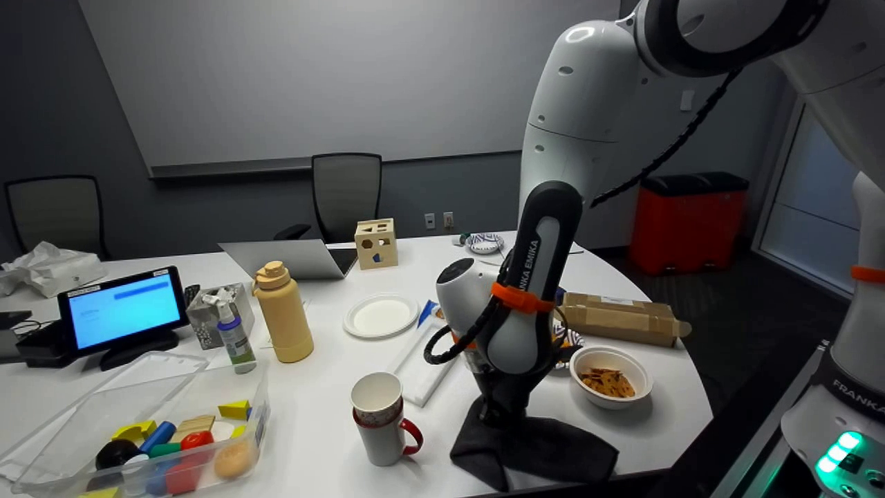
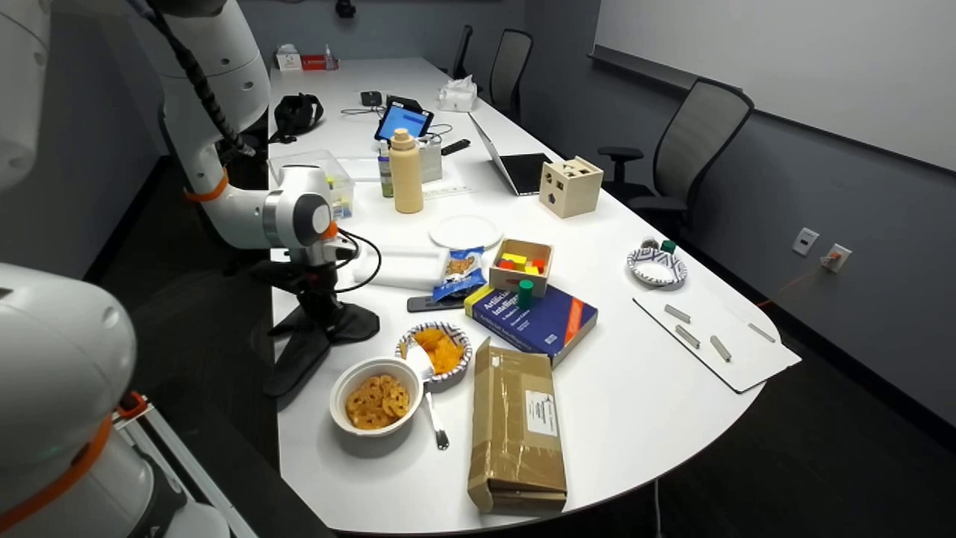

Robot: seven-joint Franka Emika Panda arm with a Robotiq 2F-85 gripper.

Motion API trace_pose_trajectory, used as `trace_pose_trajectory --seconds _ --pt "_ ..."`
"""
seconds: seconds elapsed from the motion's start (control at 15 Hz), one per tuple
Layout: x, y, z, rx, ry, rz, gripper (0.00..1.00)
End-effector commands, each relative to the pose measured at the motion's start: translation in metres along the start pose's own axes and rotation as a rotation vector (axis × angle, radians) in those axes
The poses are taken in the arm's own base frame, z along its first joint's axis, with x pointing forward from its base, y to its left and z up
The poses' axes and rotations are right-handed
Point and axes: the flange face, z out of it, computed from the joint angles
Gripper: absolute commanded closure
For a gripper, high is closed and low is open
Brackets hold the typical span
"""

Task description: Wipe the section of the table near the bowls using the grey rag

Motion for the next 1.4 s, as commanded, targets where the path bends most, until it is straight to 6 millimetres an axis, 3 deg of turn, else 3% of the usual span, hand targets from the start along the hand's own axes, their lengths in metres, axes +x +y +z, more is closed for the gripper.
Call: trace_pose_trajectory --seconds 0.0,0.27,0.6,0.87,1.2,1.33 --pt "-0.021 0.025 0.004 -0.141 -0.042 -0.02 0.98" --pt "-0.024 0.044 0.003 -0.182 0.017 0.002 0.98" --pt "-0.007 0.038 -0.027 0.014 0.184 0.144 0.98" --pt "0.014 0.037 -0.069 0.134 0.336 0.245 0.98" --pt "0.027 0.057 -0.145 0.266 0.538 0.364 0.98" --pt "0.039 0.054 -0.161 0.293 0.582 0.377 0.98"
